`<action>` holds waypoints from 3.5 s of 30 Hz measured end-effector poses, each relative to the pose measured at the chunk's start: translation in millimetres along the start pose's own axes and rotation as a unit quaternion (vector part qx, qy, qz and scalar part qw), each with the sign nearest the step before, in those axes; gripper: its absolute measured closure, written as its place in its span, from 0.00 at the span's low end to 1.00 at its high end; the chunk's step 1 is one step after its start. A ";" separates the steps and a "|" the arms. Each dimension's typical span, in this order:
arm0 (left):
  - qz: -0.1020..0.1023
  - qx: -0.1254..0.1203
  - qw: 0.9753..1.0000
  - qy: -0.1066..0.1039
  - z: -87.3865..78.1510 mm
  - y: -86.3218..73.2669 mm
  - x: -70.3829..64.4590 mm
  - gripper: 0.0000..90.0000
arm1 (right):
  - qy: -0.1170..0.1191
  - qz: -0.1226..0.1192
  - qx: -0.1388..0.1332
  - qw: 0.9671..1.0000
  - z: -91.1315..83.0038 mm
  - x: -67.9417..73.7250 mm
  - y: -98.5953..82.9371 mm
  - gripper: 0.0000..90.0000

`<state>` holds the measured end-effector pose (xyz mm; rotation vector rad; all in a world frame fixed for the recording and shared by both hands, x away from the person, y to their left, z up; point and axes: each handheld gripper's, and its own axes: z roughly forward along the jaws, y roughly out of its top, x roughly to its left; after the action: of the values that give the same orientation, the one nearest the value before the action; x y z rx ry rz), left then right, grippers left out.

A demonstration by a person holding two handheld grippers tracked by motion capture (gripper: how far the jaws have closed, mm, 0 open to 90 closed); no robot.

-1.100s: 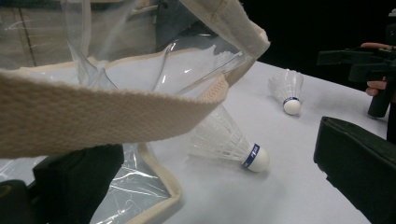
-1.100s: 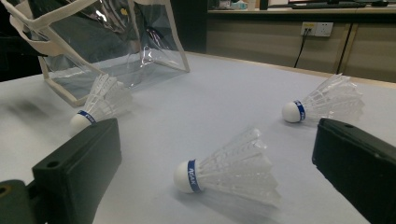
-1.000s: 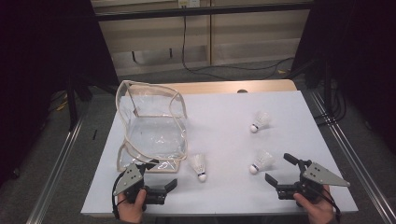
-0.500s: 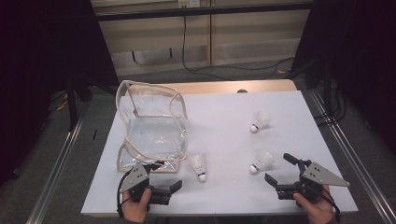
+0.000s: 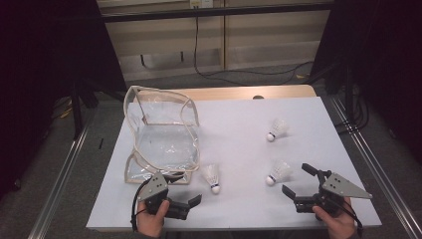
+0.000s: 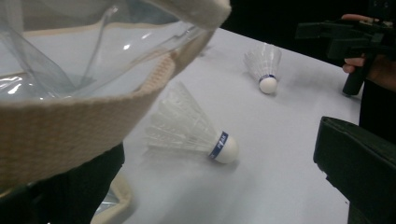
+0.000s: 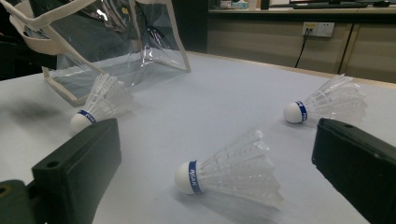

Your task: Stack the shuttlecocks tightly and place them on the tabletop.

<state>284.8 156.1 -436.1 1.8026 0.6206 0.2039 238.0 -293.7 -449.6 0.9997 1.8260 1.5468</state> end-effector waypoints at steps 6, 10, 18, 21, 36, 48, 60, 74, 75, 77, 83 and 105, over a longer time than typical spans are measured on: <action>-0.003 0.011 1.000 -0.006 5.4 1.3 -3.7 0.02 | 0.001 0.000 -0.001 1.000 0.0 0.5 0.4 0.01; 0.000 0.018 1.000 -0.008 8.0 2.6 -6.2 0.02 | 0.002 0.000 0.001 1.000 0.1 0.7 0.3 0.01; 0.004 0.033 0.999 -0.010 18.9 3.4 -15.0 0.03 | 0.002 -0.004 0.001 1.000 0.1 1.3 0.8 0.01; 0.005 0.034 0.999 -0.006 22.9 4.3 -18.3 0.03 | 0.002 -0.004 0.001 1.000 0.0 1.5 0.9 0.01; -0.013 0.044 0.999 0.012 37.3 11.6 -29.5 0.04 | 0.001 -0.006 0.001 1.000 -0.7 0.9 1.2 0.01; -0.018 0.063 0.997 0.028 49.9 12.3 -35.0 0.08 | 0.000 -0.006 0.001 1.000 -1.0 0.2 1.2 0.01; -0.014 0.078 0.996 0.050 63.7 10.3 -36.1 0.12 | -0.001 -0.008 0.000 1.000 -1.3 -0.1 1.5 0.02; -0.014 0.093 0.993 0.065 75.8 9.5 -37.7 0.18 | -0.003 -0.009 0.000 1.000 -2.0 0.0 1.8 0.02; -0.013 0.094 0.994 0.062 77.6 10.0 -38.0 0.20 | -0.003 -0.008 -0.001 1.000 -2.1 -0.5 1.8 0.02; -0.012 0.095 0.993 0.062 79.0 10.2 -38.9 0.22 | -0.003 -0.007 -0.002 1.000 -2.1 -0.5 1.8 0.02; 0.002 0.108 0.991 0.077 89.4 11.4 -40.7 0.33 | -0.004 -0.007 -0.003 1.000 -3.1 -1.4 2.2 0.02; -0.028 0.116 0.991 0.061 95.1 6.9 -47.3 0.60 | -0.005 -0.006 -0.003 1.000 -4.2 -1.6 2.3 0.02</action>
<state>288.7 50.9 -452.5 2.0036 0.8093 0.2120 236.1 -297.2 -446.6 0.9891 1.8160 1.5369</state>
